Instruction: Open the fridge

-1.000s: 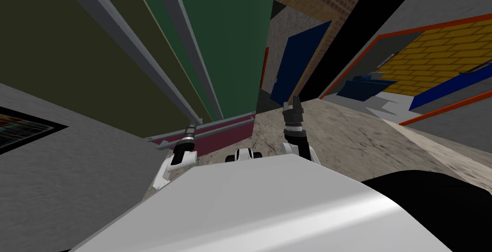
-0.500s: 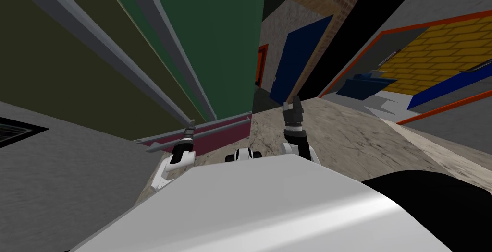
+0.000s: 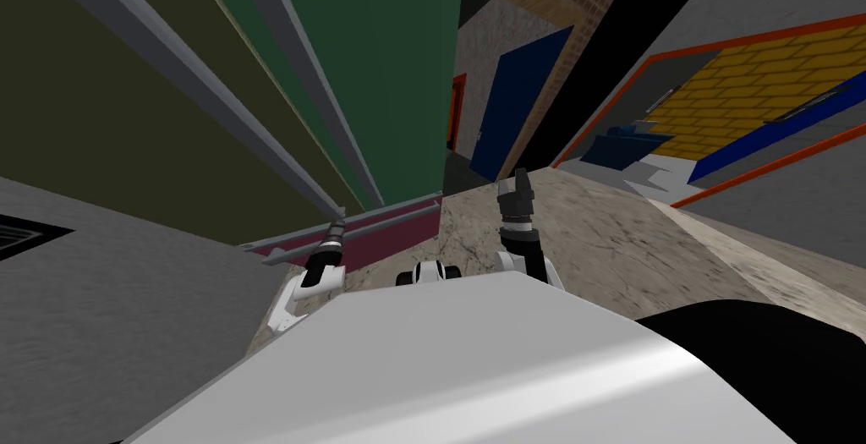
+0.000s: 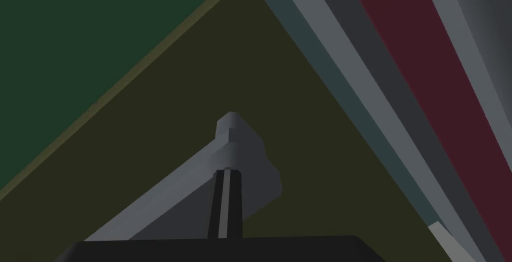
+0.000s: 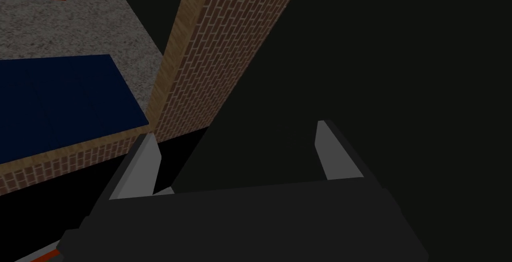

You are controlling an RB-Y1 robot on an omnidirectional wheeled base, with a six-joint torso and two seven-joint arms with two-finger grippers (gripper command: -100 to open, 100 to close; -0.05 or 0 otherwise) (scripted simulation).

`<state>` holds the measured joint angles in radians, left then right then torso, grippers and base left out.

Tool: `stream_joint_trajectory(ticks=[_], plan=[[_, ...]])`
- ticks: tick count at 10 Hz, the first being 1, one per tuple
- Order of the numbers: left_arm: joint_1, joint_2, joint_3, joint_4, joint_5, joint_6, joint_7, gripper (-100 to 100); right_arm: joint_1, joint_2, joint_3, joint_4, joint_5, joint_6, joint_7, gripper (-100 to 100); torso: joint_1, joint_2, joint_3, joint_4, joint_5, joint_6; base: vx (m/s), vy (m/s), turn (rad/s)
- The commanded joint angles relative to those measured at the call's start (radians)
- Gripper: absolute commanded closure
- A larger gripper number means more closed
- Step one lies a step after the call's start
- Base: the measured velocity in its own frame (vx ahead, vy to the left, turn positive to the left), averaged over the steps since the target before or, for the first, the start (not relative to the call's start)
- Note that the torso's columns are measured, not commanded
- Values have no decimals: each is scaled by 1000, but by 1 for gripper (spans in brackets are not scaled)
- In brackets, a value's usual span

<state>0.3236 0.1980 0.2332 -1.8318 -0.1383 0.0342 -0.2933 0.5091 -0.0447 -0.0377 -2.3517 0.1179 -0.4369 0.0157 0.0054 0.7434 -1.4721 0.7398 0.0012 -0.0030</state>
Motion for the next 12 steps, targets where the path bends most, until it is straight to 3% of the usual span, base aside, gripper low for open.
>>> stream_joint_trajectory(ticks=[1, 7, 8, 9, 12], plan=[[1, 34, -37, -7, 10, 0, 10, 100, 0, 0, 0, 0, 0, 0, 0, 0, -2, -6, -4, -2, 0, 2, -254, 179, -148], [5, 127, -145, -27, 38, -11, 38, 100, 0, 0, 0, 0, 0, 0, 0, 0, -5, -4, -4, -2, -1, 3, -304, 190, -175], [11, 116, -134, -29, 34, -12, 34, 100, 0, 0, 0, 0, 0, 0, 0, 0, -6, -3, -2, -1, -1, 3, -160, 83, -41], [-3, 114, -114, -17, 32, -2, 35, -100, 0, 0, 0, 0, 0, 0, 0, 0, -11, -13, -8, -3, -3, 3, 62, -44, 73], [-25, 108, -82, 5, 28, 14, 34, -100, 1, 0, 0, 0, 0, 0, 0, 0, -10, -14, -9, -4, -3, 3, 152, -124, 77]])
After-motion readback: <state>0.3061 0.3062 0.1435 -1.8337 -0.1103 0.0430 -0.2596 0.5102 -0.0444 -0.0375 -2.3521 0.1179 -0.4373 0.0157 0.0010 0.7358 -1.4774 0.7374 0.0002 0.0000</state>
